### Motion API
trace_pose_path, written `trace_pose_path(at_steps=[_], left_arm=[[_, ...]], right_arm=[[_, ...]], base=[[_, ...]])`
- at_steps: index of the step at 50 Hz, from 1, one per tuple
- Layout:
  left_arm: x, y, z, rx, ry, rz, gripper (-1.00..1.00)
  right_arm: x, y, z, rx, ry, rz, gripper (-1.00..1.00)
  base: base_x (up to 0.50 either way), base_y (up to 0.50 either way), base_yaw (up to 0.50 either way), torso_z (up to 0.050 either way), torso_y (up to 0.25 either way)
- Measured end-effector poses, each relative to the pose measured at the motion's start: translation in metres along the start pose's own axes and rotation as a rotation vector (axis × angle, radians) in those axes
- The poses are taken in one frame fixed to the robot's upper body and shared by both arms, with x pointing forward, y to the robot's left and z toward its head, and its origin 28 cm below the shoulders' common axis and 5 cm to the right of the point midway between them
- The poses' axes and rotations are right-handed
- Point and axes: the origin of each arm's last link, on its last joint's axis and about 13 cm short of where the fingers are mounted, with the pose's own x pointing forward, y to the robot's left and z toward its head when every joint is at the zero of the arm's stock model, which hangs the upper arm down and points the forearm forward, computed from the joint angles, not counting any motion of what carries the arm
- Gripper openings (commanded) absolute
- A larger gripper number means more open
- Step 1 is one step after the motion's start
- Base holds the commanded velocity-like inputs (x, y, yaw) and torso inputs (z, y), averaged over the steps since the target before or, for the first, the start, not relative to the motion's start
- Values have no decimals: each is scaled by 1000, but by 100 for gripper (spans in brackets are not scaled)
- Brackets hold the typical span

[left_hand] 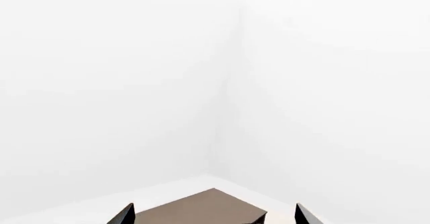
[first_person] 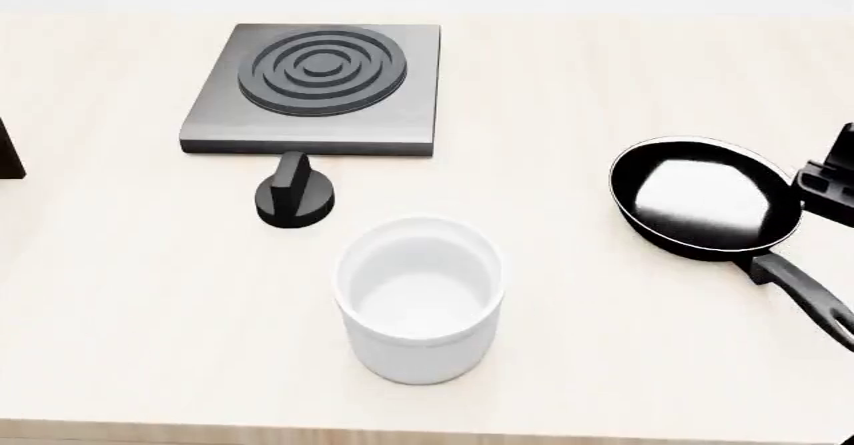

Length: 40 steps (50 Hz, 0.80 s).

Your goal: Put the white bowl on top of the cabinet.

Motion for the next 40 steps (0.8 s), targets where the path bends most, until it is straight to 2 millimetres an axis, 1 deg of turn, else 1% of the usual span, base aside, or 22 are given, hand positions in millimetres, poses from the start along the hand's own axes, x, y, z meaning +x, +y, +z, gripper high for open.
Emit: trace_pose_path(at_steps=[13, 27, 40], left_arm=[[1, 4, 1, -3, -5, 28, 100], [-1, 3, -2, -2, 1, 24, 100], [-2, 3, -3, 0, 2, 21, 100]], right_arm=[[3, -4, -3, -29, -10, -8, 100], [4, -8, -4, -50, -26, -24, 100], [4, -7, -6, -57, -25, -19, 100]], base=[[0, 29, 0, 0, 0], [13, 497, 0, 0, 0], [19, 500, 0, 0, 0]])
